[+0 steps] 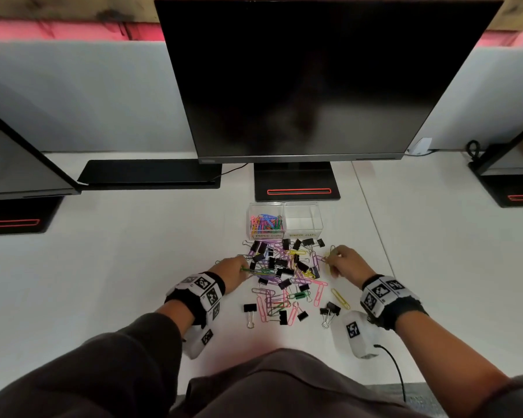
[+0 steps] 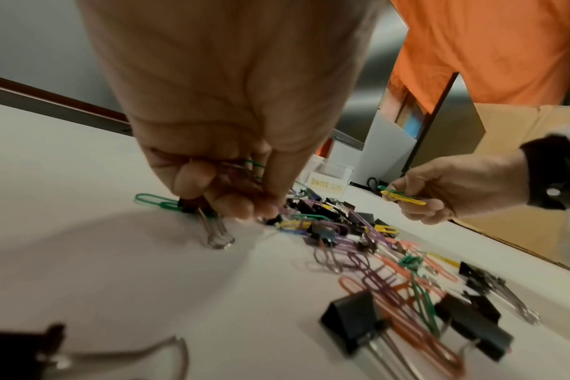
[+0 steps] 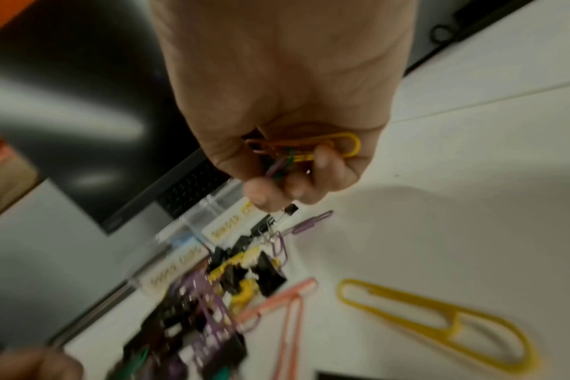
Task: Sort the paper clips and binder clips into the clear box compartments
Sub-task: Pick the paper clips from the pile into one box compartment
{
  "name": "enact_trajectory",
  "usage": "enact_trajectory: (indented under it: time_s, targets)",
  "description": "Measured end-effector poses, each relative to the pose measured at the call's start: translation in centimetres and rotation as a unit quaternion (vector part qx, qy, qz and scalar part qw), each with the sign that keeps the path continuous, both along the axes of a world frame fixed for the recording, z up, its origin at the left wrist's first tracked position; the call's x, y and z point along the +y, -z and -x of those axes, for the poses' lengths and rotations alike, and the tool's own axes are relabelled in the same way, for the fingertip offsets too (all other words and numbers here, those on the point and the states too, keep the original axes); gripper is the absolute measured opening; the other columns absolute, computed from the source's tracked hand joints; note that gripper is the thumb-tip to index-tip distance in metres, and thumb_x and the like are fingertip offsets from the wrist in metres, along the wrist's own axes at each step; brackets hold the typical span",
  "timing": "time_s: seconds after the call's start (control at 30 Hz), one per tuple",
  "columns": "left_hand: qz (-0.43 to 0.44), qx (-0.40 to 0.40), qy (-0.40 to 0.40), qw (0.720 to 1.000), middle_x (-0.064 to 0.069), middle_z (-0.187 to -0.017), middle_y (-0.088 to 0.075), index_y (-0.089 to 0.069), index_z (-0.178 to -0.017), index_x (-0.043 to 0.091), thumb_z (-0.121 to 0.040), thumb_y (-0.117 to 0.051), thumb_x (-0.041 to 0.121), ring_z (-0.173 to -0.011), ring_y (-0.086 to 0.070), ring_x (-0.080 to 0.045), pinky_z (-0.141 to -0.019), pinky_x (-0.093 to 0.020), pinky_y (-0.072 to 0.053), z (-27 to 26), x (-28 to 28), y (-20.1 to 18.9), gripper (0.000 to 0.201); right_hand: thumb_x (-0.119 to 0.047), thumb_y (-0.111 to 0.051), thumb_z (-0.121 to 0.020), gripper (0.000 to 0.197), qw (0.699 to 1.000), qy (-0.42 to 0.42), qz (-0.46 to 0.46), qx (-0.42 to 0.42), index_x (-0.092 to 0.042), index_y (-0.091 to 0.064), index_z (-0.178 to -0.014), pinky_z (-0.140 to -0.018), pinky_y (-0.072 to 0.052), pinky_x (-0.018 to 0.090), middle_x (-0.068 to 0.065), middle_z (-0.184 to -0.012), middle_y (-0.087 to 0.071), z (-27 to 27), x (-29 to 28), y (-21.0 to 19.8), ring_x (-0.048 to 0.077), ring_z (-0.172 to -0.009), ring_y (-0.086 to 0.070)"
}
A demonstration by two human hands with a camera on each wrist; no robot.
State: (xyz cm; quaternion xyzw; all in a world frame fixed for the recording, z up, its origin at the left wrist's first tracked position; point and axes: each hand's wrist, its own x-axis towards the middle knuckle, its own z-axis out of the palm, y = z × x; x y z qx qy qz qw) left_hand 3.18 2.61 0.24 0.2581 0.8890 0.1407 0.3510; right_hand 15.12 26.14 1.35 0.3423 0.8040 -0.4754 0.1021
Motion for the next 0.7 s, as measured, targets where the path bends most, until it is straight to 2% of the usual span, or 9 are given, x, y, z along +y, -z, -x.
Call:
enact_trajectory:
  time_s: [0.1,0.23,0.33,0.4,0.47,0.53,0.6,0.63,0.7]
  targets:
    - [-0.031,-0.024,-0.026,0.999,-0.021,-0.126,-0.059,-0.05,-0.128,0.004,-0.099,-0.035,0.009,-0.116,-0.055,-0.034,-0.095,-0.032,-0.043,0.3,0.2,-0.8,0.033,-0.002,-0.038,-0.088,0.022,0.992,0.062,0.11,0.03,-0.006,-0.049,-0.07,-0.037,-0.028,0.017,0.007,-0.045,-0.05,-0.3,0.5,-0.4,0.016,-0.044,-0.037]
    - [-0.051,-0.043,-0.041,0.997,-0.023,-0.128,-0.056,-0.049,-0.129,0.0,-0.098,-0.035,0.006,-0.118,-0.054,-0.036,-0.092,-0.033,-0.044,0.1,0.6,-1.2,0.035,0.002,-0.026,-0.081,0.031,0.952,0.13,0.277,0.022,-0.008,-0.054,-0.071,-0.042,-0.037,0.019,0.005,-0.06,-0.056,-1.3,0.5,-0.7,0.015,-0.042,-0.051]
    - [-0.073,-0.035,-0.083,0.993,-0.026,-0.121,-0.059,-0.053,-0.113,-0.003,-0.099,-0.034,0.013,-0.091,-0.056,-0.03,-0.075,-0.027,-0.038,0.2,0.3,-0.8,0.029,-0.007,-0.035,-0.086,0.023,0.933,0.125,0.337,0.002,-0.012,-0.048,-0.068,-0.038,-0.034,0.017,0.002,-0.059,-0.049,-2.3,-0.2,-1.0,0.012,-0.037,-0.042]
    - [-0.088,-0.014,-0.115,0.989,-0.026,-0.108,-0.062,-0.05,-0.094,0.003,-0.099,-0.033,0.019,-0.081,-0.051,-0.024,-0.073,-0.027,-0.036,0.3,0.0,-0.3,0.024,-0.013,-0.047,-0.089,0.022,0.976,0.023,0.215,-0.024,-0.013,-0.046,-0.067,-0.037,-0.029,0.015,0.0,-0.054,-0.042,-3.2,-0.8,-1.0,0.006,-0.034,-0.037]
    - [-0.083,-0.007,-0.127,0.988,-0.014,-0.087,-0.061,-0.043,-0.084,0.011,-0.097,-0.039,0.033,-0.076,-0.051,-0.023,-0.067,-0.028,-0.036,0.2,-0.3,-0.1,0.026,-0.018,-0.06,-0.087,0.018,0.988,-0.143,0.037,-0.033,-0.018,-0.049,-0.072,-0.045,-0.033,0.013,-0.006,-0.06,-0.046,-4.3,-1.4,-0.9,0.0,-0.043,-0.044]
    - [-0.052,-0.005,-0.097,0.994,0.0,-0.076,-0.051,-0.042,-0.087,0.017,-0.089,-0.05,0.049,-0.072,-0.049,-0.02,-0.061,-0.027,-0.034,-0.1,-0.7,-0.1,0.033,-0.029,-0.064,-0.084,0.012,0.944,-0.307,-0.1,-0.066,-0.026,-0.056,-0.092,-0.065,-0.042,0.018,-0.011,-0.083,-0.06,-5.4,-2.0,-0.6,0.007,-0.073,-0.058]
    - [-0.018,-0.002,-0.044,0.999,0.004,-0.075,-0.048,-0.042,-0.095,0.019,-0.082,-0.06,0.051,-0.074,-0.048,-0.018,-0.06,-0.026,-0.034,-0.4,-1.0,-0.1,0.039,-0.036,-0.058,-0.086,0.034,0.873,-0.425,-0.208,-0.119,-0.028,-0.051,-0.118,-0.081,-0.044,0.026,-0.004,-0.109,-0.065,-6.0,-2.5,0.1,0.019,-0.096,-0.061]
    - [-0.002,0.0,-0.019,1.0,0.005,-0.073,-0.047,-0.041,-0.099,0.02,-0.081,-0.063,0.049,-0.074,-0.048,-0.018,-0.06,-0.026,-0.035,-0.6,-1.1,-0.1,0.04,-0.036,-0.056,-0.087,0.038,0.856,-0.442,-0.238,-0.122,-0.027,-0.048,-0.123,-0.083,-0.044,0.028,0.0,-0.114,-0.064,-6.0,-2.8,0.4,0.021,-0.1,-0.061]
    - [0.029,0.009,0.023,0.999,0.004,-0.077,-0.051,-0.043,-0.11,0.018,-0.081,-0.064,0.046,-0.078,-0.051,-0.019,-0.066,-0.028,-0.039,-1.0,-1.1,0.1,0.045,-0.034,-0.053,-0.09,0.037,0.863,-0.418,-0.267,-0.093,-0.024,-0.046,-0.125,-0.083,-0.045,0.028,0.001,-0.115,-0.064,-5.5,-3.3,0.4,0.022,-0.101,-0.061]
